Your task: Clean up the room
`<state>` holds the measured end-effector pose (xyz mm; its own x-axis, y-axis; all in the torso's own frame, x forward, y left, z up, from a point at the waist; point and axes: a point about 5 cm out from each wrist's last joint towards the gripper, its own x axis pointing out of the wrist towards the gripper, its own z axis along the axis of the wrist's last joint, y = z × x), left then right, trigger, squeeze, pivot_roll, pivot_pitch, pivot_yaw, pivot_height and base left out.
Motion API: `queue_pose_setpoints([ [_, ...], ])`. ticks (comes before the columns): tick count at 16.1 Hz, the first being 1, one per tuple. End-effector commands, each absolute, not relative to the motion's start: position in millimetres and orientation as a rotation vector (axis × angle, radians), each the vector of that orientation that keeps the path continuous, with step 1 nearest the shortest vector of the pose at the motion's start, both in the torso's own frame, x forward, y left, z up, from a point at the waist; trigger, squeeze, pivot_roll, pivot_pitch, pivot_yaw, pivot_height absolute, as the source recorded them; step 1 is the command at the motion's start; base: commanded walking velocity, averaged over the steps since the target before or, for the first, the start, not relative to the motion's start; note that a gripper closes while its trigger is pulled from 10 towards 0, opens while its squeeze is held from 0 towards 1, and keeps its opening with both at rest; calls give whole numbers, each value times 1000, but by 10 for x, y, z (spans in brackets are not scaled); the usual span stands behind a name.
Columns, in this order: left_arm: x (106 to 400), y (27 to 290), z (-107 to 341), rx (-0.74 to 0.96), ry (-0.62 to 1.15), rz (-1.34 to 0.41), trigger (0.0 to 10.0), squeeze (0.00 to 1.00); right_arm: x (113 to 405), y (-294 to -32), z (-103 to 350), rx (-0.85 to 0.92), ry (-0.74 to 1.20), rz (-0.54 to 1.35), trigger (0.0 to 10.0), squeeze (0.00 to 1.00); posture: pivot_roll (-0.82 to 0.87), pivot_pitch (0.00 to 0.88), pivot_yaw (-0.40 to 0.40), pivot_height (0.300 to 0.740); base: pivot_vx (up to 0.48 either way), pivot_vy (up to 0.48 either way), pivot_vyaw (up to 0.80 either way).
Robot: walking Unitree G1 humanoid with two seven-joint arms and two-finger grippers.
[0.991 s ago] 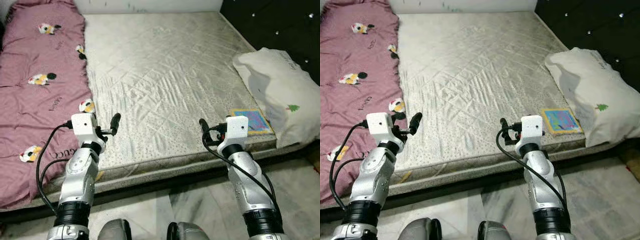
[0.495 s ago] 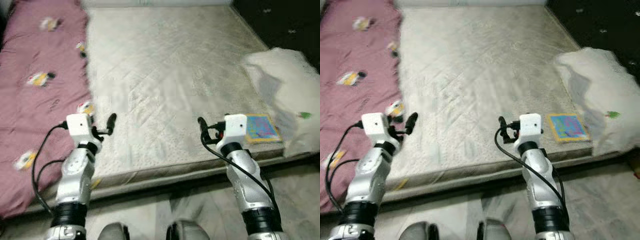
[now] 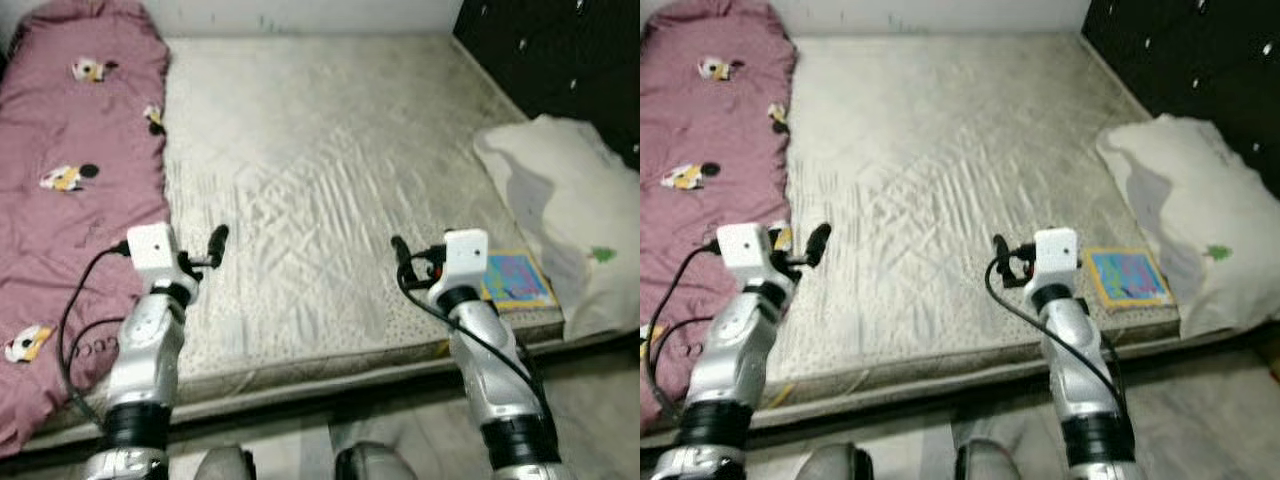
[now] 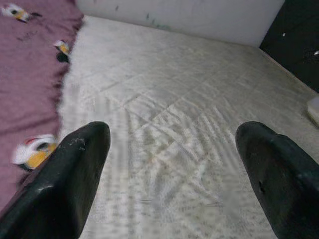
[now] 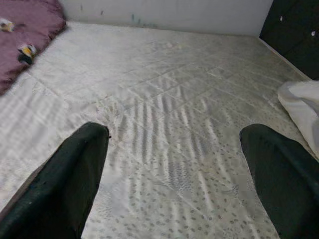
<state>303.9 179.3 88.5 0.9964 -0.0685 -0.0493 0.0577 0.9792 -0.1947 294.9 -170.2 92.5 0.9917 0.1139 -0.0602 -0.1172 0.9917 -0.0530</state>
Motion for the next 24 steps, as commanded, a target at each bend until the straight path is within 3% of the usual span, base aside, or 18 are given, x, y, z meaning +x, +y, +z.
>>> queue_pose_setpoints([
  [1, 3035, 1759, 867, -190, 72, -77, 10000, 0, 2943, -1747, 923, -59, 62, 98, 10000, 0, -21, 104, -53, 740, 0, 431, -800],
  [5, 3035, 1762, 869, -193, 72, -79, 10000, 0, 2943, -1749, 920, -54, 62, 91, 10000, 0, -20, 107, -51, 740, 0, 480, -655],
  [24, 3063, 1804, 866, -206, 70, -38, 10000, 0, 2947, -1739, 898, -72, 76, 106, 10000, 0, -16, 98, -55, 740, 0, 480, 0],
])
